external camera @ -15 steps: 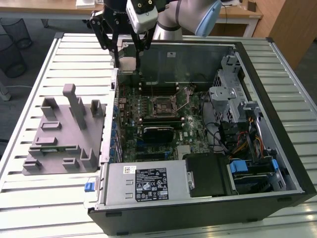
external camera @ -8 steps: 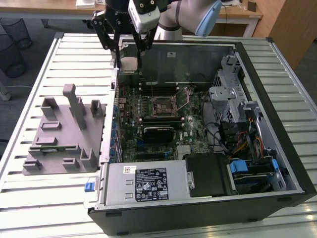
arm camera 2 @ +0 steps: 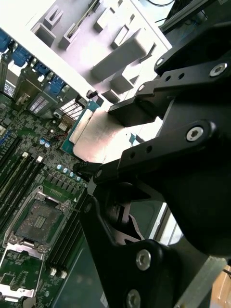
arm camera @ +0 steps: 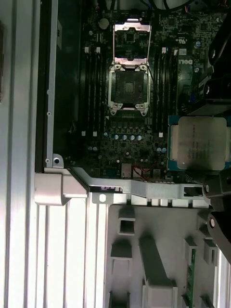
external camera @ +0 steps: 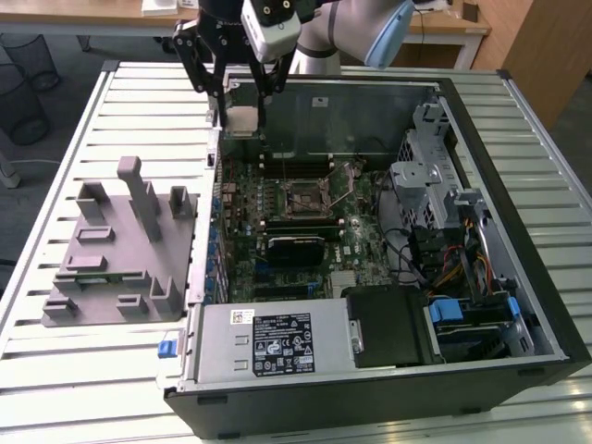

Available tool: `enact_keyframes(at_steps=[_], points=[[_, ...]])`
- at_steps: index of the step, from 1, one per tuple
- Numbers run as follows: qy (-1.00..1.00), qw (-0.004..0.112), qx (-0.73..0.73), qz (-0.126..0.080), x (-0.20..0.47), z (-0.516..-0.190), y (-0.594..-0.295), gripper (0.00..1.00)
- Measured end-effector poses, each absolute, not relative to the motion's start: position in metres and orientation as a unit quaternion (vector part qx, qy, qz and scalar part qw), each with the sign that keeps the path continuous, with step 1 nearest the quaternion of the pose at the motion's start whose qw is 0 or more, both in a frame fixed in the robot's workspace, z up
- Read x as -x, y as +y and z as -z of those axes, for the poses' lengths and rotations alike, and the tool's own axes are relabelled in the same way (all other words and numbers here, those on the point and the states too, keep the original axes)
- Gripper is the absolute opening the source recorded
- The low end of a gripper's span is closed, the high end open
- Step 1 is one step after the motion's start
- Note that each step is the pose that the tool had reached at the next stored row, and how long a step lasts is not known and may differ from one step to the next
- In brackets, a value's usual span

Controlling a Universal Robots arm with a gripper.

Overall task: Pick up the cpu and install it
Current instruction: 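Pick up the cpu and move it towards the insertion slot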

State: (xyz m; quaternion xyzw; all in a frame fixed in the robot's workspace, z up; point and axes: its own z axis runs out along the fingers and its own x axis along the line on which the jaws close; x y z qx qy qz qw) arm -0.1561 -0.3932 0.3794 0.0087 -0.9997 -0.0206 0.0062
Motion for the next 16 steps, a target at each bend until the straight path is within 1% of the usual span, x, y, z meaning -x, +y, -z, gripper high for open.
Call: enact_keyframes(at_steps=[16], points=[[-1.000,0.006,-0.009,0.021,0.1524,-0.3794,-0.3930,0.54]])
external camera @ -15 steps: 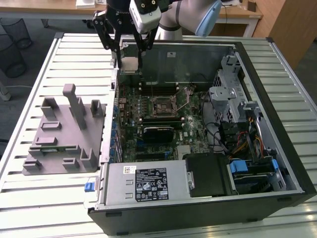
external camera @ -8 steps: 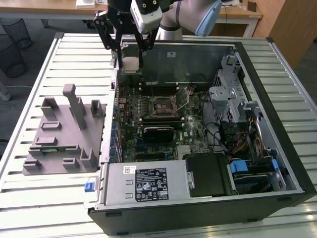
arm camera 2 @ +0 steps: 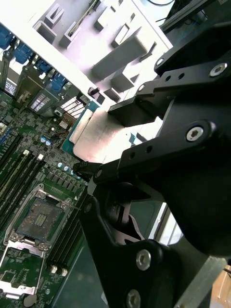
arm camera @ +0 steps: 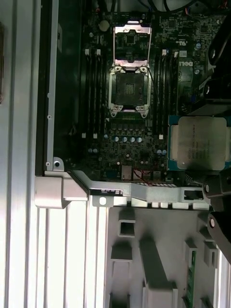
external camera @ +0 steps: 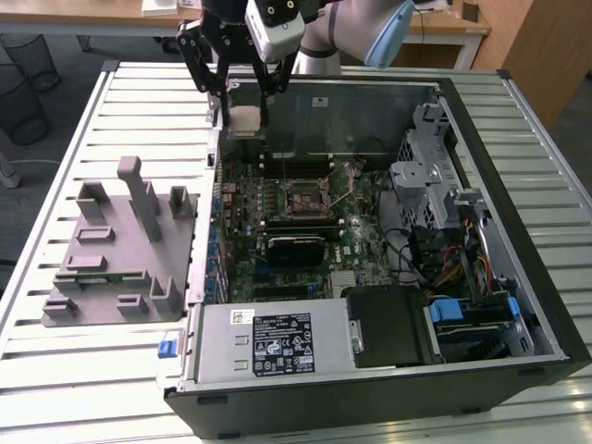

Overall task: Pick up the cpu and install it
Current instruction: 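Pick up the cpu and move it towards the insertion slot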

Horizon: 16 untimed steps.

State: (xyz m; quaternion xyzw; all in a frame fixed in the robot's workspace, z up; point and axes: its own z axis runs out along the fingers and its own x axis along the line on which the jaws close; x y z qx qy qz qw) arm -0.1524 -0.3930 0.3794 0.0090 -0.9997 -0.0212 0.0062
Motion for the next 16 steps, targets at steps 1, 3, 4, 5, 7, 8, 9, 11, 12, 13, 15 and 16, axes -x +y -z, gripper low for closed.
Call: enact_keyframes(at_steps=[1,3,4,5,7,8,9,11,12,13,15,16], points=[[-1.000,0.006,-0.009,0.021,0.152,-0.379,-0.393,0.54],[-1.000,0.006,-0.009,0.021,0.150,-0.379,-0.393,0.54],[-1.000,0.006,-0.009,0.021,0.148,-0.379,-0.393,0.54],[-1.000,0.006,-0.009,0.021,0.147,-0.379,-0.393,0.54],[-1.000,0.006,-0.009,0.021,0.146,-0.379,-0.392,0.54],[-1.000,0.006,-0.009,0.021,0.145,-0.379,-0.392,0.54],[-1.000,0.006,-0.009,0.021,0.144,-0.379,-0.392,0.54],[-1.000,0.006,-0.009,0.021,0.142,-0.379,-0.392,0.54],[-1.000,0.006,-0.009,0.021,0.141,-0.379,-0.392,0.54],[-1.000,0.006,-0.009,0.021,0.140,-0.379,-0.392,0.54],[-1.000,0.006,-0.009,0.021,0.137,-0.379,-0.392,0.54],[-1.000,0.006,-0.009,0.021,0.135,-0.379,-0.391,0.54]])
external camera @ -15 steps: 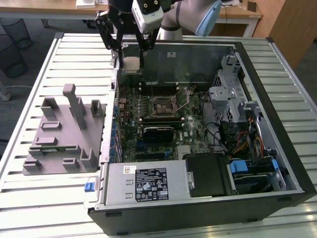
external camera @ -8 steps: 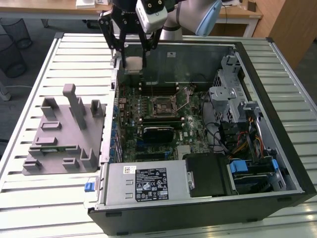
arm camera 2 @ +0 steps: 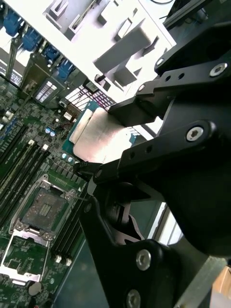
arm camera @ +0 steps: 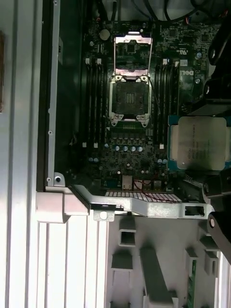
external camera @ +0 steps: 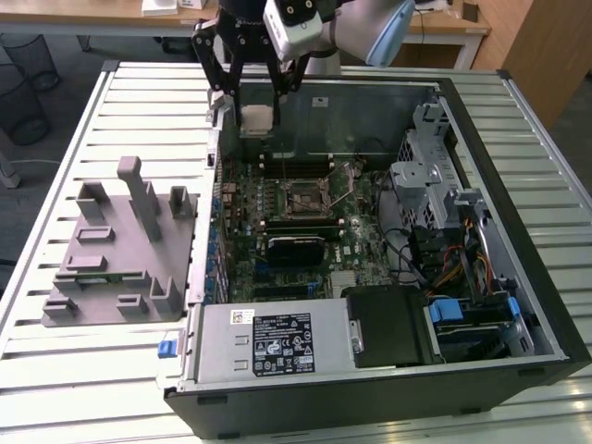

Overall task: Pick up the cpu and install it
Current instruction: 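Pick up the cpu and move it towards the insertion slot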

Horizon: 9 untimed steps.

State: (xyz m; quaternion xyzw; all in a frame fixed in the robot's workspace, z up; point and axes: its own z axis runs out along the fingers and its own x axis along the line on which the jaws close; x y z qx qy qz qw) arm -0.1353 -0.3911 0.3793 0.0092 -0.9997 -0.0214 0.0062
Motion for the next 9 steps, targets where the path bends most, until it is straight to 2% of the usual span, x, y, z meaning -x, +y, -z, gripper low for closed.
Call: enact_keyframes(at_steps=[9], points=[[-1.000,0.006,-0.009,0.021,0.119,-0.378,-0.378,0.54]])
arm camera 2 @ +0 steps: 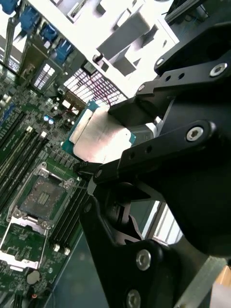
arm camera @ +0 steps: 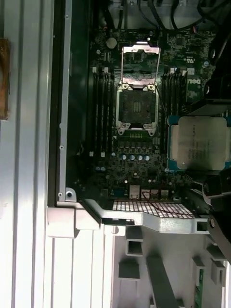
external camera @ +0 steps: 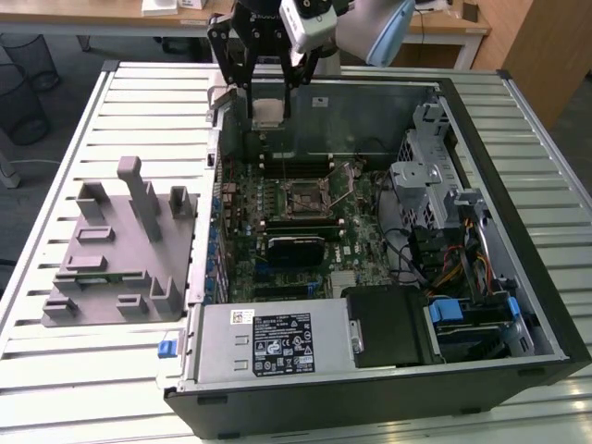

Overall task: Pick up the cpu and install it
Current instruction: 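Pick up the cpu and move it towards the insertion slot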

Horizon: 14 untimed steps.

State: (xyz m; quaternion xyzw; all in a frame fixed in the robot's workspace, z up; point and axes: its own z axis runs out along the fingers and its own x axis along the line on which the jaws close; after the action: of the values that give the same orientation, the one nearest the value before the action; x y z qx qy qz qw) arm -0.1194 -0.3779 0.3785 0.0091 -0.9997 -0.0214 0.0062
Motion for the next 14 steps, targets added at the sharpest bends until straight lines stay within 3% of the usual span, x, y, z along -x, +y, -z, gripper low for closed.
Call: enact_keyframes(at_steps=[14], points=[[-1.000,0.006,-0.009,0.022,0.088,-0.377,-0.369,0.54]])
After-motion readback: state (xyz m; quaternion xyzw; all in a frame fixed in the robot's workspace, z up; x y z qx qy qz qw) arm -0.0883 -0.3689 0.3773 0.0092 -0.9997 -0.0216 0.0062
